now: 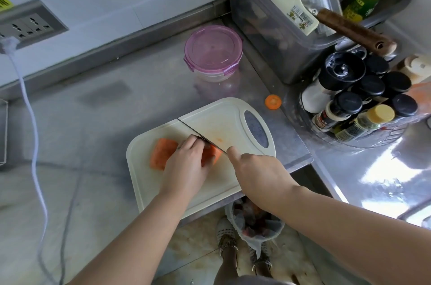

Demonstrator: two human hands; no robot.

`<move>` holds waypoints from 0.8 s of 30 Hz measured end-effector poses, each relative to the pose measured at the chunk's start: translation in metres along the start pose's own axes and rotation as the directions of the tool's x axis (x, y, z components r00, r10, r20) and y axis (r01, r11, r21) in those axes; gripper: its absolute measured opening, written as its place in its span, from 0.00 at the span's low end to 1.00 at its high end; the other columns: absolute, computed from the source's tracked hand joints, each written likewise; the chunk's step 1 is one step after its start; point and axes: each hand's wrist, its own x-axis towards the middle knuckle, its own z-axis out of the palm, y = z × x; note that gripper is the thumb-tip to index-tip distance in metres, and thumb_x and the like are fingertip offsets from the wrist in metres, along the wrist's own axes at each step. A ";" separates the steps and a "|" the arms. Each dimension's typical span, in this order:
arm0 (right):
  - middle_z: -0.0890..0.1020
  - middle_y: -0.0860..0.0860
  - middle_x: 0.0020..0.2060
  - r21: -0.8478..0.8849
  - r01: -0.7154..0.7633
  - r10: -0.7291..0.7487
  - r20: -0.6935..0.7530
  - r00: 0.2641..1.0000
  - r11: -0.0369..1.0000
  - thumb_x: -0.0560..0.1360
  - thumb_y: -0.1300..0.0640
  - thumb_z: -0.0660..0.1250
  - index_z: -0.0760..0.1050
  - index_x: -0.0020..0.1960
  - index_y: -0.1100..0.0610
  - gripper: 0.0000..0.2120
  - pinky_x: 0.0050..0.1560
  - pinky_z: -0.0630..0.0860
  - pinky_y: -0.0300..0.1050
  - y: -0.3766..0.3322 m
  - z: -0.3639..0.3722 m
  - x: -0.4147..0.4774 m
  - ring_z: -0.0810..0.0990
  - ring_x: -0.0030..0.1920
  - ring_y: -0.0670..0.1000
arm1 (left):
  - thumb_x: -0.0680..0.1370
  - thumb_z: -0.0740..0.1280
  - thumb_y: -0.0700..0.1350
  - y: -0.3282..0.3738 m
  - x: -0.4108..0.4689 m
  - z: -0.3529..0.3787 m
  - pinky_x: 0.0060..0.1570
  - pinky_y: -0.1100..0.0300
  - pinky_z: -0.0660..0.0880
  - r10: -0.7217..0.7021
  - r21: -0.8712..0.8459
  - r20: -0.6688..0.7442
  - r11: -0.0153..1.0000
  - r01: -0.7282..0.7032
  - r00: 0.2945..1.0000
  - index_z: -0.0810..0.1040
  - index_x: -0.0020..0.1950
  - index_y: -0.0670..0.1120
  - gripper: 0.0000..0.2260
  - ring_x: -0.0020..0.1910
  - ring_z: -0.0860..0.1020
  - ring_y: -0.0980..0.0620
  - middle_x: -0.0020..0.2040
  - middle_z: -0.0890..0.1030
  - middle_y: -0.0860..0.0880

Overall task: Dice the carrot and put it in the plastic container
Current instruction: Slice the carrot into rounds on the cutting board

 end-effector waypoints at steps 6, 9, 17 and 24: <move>0.65 0.50 0.29 -0.029 -0.001 0.001 0.020 1.000 1.000 0.73 0.72 0.56 0.58 0.65 0.60 0.22 0.25 0.56 0.42 -0.003 0.002 0.006 0.63 0.26 0.49 | 0.68 0.76 0.50 0.001 0.002 0.000 0.25 0.61 0.68 0.028 -0.010 -0.040 1.000 -0.029 0.999 0.77 0.38 0.43 0.13 0.34 0.79 0.45 0.38 0.78 0.48; 0.65 0.50 0.30 -0.009 -0.017 0.017 0.041 0.999 1.000 0.73 0.72 0.57 0.57 0.66 0.61 0.24 0.25 0.57 0.43 -0.002 0.004 0.009 0.64 0.26 0.50 | 0.68 0.76 0.51 0.001 0.001 0.000 0.26 0.62 0.65 0.033 -0.004 -0.050 0.999 -0.033 0.998 0.75 0.36 0.43 0.15 0.32 0.78 0.45 0.37 0.76 0.48; 0.64 0.50 0.30 0.001 -0.080 0.080 0.105 0.991 0.997 0.73 0.72 0.56 0.56 0.67 0.61 0.24 0.25 0.57 0.43 -0.005 0.006 0.023 0.62 0.27 0.50 | 0.64 0.79 0.44 -0.001 -0.001 0.003 0.31 0.63 0.62 -0.013 -0.083 -0.009 0.996 0.012 1.000 0.78 0.42 0.45 0.13 0.35 0.79 0.45 0.40 0.77 0.48; 0.70 0.52 0.45 0.131 -0.138 0.121 0.134 0.984 0.982 0.80 0.66 0.54 0.68 0.61 0.62 0.11 0.24 0.58 0.40 0.007 -0.004 0.015 0.59 0.27 0.51 | 0.72 0.73 0.47 -0.003 -0.004 -0.004 0.34 0.58 0.71 -0.058 -0.182 0.052 0.981 0.066 0.997 0.79 0.47 0.46 0.08 0.42 0.79 0.49 0.46 0.78 0.51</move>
